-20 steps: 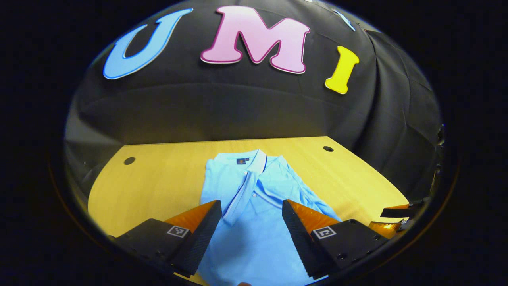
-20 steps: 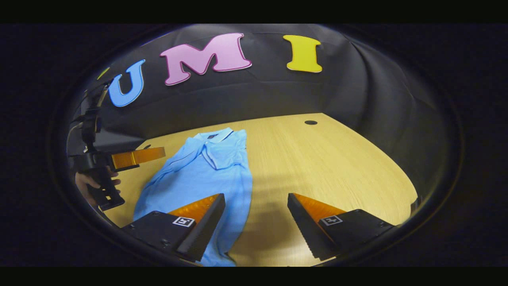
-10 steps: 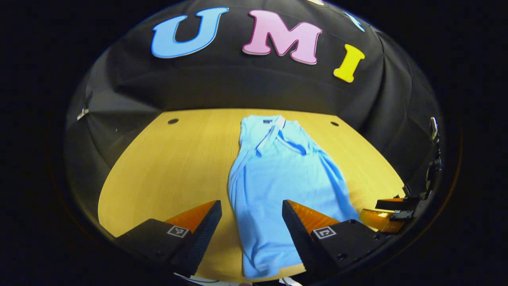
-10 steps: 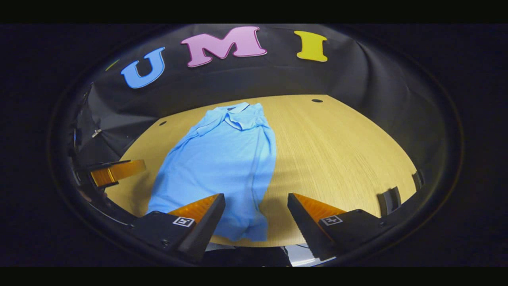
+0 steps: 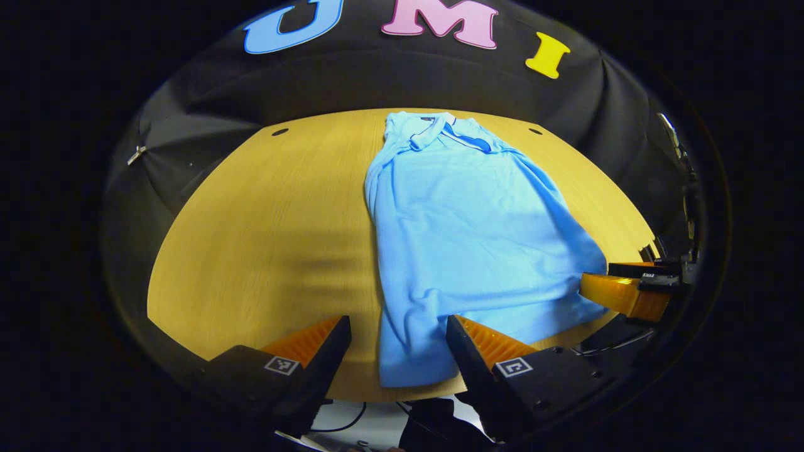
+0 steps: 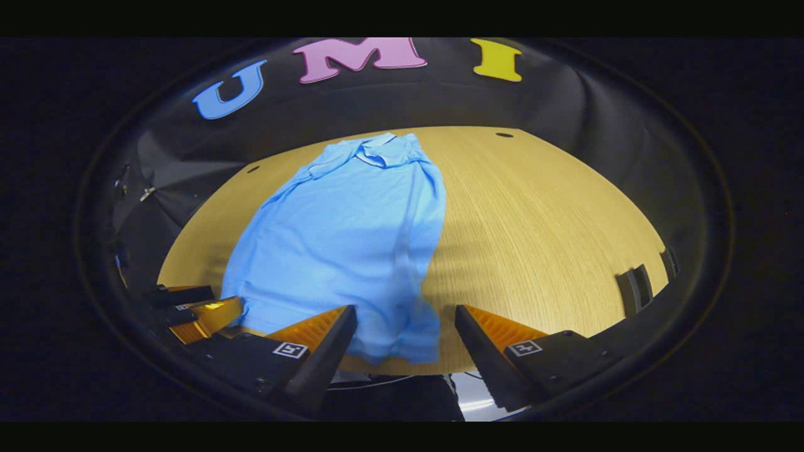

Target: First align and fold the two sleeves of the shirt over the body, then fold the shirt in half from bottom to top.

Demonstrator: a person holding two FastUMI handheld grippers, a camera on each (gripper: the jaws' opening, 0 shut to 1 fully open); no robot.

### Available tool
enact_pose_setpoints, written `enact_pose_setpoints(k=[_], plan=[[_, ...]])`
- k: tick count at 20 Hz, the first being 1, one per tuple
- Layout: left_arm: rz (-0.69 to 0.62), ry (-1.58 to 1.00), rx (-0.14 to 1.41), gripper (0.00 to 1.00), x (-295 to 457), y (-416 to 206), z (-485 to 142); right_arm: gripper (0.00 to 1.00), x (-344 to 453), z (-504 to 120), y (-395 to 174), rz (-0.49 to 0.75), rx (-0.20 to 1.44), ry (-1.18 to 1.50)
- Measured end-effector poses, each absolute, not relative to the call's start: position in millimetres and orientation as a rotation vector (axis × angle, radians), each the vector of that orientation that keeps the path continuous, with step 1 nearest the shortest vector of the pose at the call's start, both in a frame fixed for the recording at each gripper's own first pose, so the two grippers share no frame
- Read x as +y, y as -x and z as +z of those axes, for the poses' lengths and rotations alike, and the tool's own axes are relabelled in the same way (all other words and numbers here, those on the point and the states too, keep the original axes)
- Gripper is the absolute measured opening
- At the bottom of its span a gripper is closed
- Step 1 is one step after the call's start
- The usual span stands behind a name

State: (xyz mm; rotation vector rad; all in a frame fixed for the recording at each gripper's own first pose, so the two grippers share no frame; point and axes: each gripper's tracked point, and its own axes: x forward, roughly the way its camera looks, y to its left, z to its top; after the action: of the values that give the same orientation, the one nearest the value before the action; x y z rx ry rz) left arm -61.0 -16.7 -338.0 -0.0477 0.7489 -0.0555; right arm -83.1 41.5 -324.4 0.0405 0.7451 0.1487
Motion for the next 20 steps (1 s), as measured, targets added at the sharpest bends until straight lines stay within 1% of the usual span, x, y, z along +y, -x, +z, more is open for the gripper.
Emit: enact_pose_setpoints(k=[1,2,3,4,5,6,7,8,9,10,11,12,13,14,15,18,19,20], plan=[[-0.058,0.043,0.748,0.98,-17.8,60.1,-339.1,0.92,44.4,-324.1,79.7,0.156,0.741,-0.036],[-0.058,0.046,0.746,0.98,-18.4,59.4,-339.2,0.98,44.6,-326.2,82.1,0.156,0.743,-0.005],[-0.059,0.048,0.744,0.98,-19.7,58.2,-339.5,0.97,43.1,-328.9,84.9,0.159,0.743,0.035],[-0.067,0.046,0.741,0.98,-22.4,56.4,-339.2,0.93,40.9,-330.2,84.7,0.158,0.739,0.080],[-0.077,0.044,0.737,0.91,-26.2,54.3,-340.0,0.88,44.2,-330.0,86.3,0.181,0.741,0.099],[-0.084,0.042,0.744,0.84,-30.0,54.5,-340.0,0.74,48.0,-329.8,86.2,0.192,0.735,0.102],[-0.098,0.041,0.738,0.71,-34.9,53.8,-339.2,0.63,50.7,-329.9,86.6,0.195,0.743,0.097],[-0.109,0.044,0.739,0.64,-41.1,52.7,-338.9,0.45,53.3,-329.9,85.5,0.199,0.743,0.089],[-0.123,0.058,0.738,0.48,-47.5,50.3,-336.5,0.31,54.8,-331.3,83.4,0.194,0.753,0.085],[-0.130,0.078,0.741,0.31,-51.8,48.2,-335.0,0.15,56.3,-331.6,82.7,0.204,0.757,0.085],[-0.137,0.116,0.746,0.14,-56.3,46.0,-334.8,0.15,58.2,-330.7,81.2,0.210,0.761,0.077],[-0.154,0.160,0.761,0.08,-61.9,45.7,-333.5,0.11,59.8,-330.5,81.2,0.228,0.773,0.065],[-0.172,0.209,0.779,0.07,-66.7,46.3,-332.5,0.06,59.9,-329.7,81.7,0.246,0.785,0.051],[-0.168,0.250,0.794,0.07,-66.7,45.6,-330.8,0.17,59.5,-329.2,81.6,0.256,0.804,0.024],[-0.160,0.280,0.807,0.07,-65.7,44.3,-330.7,0.06,58.1,-328.1,82.2,0.260,0.817,-0.003],[-0.132,0.260,0.810,0.06,-58.2,45.9,-324.3,0.06,50.1,-316.6,71.7,0.257,0.814,-0.009],[-0.136,0.250,0.804,0.06,-59.9,46.6,-319.3,0.17,50.3,-309.7,68.3,0.261,0.804,-0.013],[-0.138,0.239,0.794,0.06,-59.9,45.7,-312.4,0.17,49.4,-299.8,63.2,0.269,0.793,-0.008]])
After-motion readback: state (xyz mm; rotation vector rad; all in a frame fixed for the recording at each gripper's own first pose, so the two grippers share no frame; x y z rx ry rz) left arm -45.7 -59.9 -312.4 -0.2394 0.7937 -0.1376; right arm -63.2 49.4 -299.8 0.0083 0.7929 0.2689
